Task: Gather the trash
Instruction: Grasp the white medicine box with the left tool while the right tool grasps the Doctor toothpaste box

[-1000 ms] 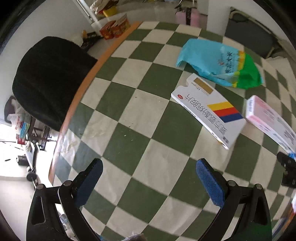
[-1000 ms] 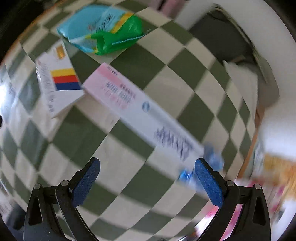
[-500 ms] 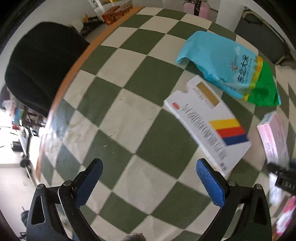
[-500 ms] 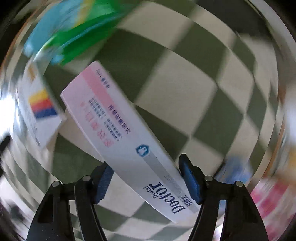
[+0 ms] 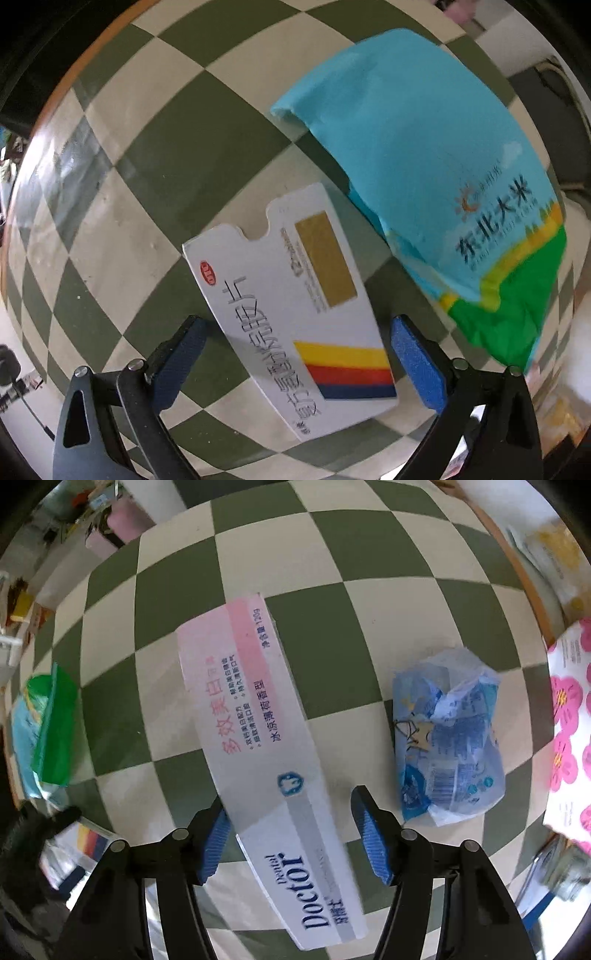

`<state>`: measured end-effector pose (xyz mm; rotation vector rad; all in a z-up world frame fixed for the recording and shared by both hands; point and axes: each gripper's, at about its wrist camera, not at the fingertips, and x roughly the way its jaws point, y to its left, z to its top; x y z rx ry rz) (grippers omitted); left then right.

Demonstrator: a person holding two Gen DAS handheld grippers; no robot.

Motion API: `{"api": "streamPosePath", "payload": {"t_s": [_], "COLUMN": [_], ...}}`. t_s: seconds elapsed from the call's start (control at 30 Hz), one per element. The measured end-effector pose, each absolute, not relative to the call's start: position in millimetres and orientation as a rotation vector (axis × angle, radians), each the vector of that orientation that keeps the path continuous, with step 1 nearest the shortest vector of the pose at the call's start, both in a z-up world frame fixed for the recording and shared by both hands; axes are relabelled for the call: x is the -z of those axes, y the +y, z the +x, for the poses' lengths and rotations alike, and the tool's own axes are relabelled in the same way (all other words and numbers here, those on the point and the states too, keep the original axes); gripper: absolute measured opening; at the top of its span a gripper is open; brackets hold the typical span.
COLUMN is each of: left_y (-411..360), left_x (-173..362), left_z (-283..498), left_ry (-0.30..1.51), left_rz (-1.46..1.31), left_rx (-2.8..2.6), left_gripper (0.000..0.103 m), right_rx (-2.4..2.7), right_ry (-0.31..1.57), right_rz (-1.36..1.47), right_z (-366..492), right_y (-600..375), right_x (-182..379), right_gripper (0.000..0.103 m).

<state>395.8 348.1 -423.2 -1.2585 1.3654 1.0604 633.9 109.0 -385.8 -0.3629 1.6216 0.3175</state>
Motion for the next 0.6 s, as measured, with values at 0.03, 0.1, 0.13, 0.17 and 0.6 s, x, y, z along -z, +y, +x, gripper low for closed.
{"api": "streamPosePath", "payload": {"t_s": [0.03,0.1,0.13,0.17,0.6], "left_y": [348,345,340,332,235], "left_x": [421,416,414,412,413], "left_z": [396,397,399,399,331], "left_ry": [1.361,1.372,1.382,1.411,1.518], "left_rz": [-1.24,-1.147,-1.094,-1.014,-0.747], "left_rx": [-1.071,-1.057,-1.017,-0.983,-0.701], "left_gripper": [0.091,0.082,0.082,0.082,0.086], "right_rx": [-0.322,-0.344,-0.356,-0.375,-0.421], "right_ry": [1.619,1.607,1.597,1.579,1.659], "right_rz": [-0.374,-0.406,-0.418,-0.434,-0.388], "right_z": [633,630,627,625,547], "right_y": [111,115,116,117,65], "right_x": [387,387,387,385,376], "right_gripper": [0.066,0.065,0.061,0.053,0.053]}}
